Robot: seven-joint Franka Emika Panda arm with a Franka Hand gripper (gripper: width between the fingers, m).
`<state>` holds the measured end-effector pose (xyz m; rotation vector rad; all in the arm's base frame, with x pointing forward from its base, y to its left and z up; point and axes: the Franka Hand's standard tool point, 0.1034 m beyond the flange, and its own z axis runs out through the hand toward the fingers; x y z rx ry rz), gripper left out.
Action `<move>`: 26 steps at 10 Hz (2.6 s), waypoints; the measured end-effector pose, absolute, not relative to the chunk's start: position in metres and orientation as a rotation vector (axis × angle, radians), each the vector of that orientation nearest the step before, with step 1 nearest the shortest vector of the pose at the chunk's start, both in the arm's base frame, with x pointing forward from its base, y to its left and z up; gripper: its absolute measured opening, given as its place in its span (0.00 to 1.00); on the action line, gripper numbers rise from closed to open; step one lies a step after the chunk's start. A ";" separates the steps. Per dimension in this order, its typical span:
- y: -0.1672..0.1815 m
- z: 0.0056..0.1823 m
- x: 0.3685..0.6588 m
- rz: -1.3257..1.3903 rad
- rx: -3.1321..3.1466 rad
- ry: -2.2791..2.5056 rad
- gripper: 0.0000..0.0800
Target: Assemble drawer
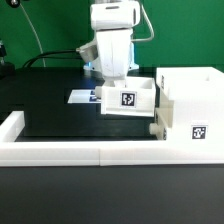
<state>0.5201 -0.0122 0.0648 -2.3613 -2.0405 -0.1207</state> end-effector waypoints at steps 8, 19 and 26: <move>-0.011 0.055 0.532 -0.118 -2.342 -2.041 0.05; -0.007 0.059 0.541 -0.091 -2.315 -2.089 0.05; -0.001 0.057 0.539 -0.079 -2.261 -2.164 0.05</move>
Offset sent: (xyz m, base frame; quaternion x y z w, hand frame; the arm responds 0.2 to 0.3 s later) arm 0.0229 0.0069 -0.0081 0.0225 0.0176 -0.0581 0.9979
